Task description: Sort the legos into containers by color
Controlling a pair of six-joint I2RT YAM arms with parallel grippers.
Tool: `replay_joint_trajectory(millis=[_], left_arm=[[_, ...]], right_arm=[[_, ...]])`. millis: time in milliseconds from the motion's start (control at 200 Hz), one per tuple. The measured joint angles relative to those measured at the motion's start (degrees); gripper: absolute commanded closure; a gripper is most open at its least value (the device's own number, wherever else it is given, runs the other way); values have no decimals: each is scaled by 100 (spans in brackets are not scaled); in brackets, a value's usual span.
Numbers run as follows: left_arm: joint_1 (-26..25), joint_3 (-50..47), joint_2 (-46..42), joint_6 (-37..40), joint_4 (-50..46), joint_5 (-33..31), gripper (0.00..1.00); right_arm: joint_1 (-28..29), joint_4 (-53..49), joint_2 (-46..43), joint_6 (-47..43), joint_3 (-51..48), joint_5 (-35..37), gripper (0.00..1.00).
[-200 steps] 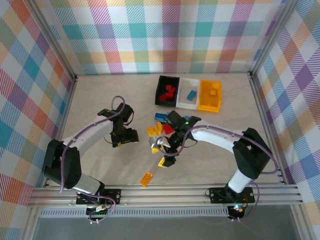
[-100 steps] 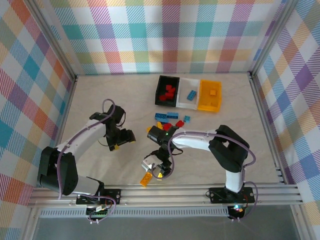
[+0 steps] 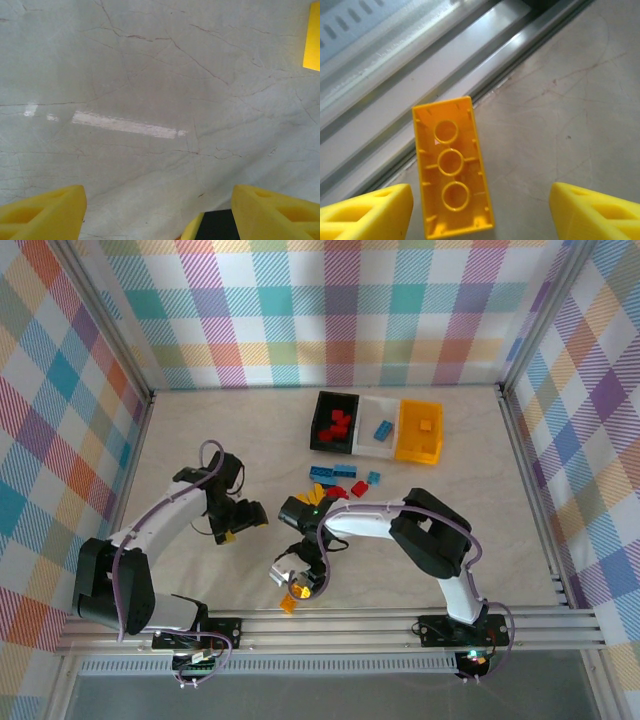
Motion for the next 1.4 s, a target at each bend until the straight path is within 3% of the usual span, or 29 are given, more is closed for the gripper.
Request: replay_joint_trajectory(millis=[200,580,895,1055,1195,1400], left_arm=[[28,-94,-9,42,2,35,23],[52,-269,-232,42,-15,33,23],[103,-278,-234,42,-13,33,23],[103,-219,-234,42,-13,31,23],[-7,103,-140,50,35,15,23],[-859,970,721,177,271,-28,23]], right_arm=[[72,-35,0,15,-72,-133,35],[160,13,98,216,-153,-111,62],[-28,588,-125,772,-496,-125,69],[-629,1036,-586,1403,-723,-122,68],[-1582,1445,-1220,1961,-800,-138,67],[-3265,1740,-1716,2577,-780,-13,67]])
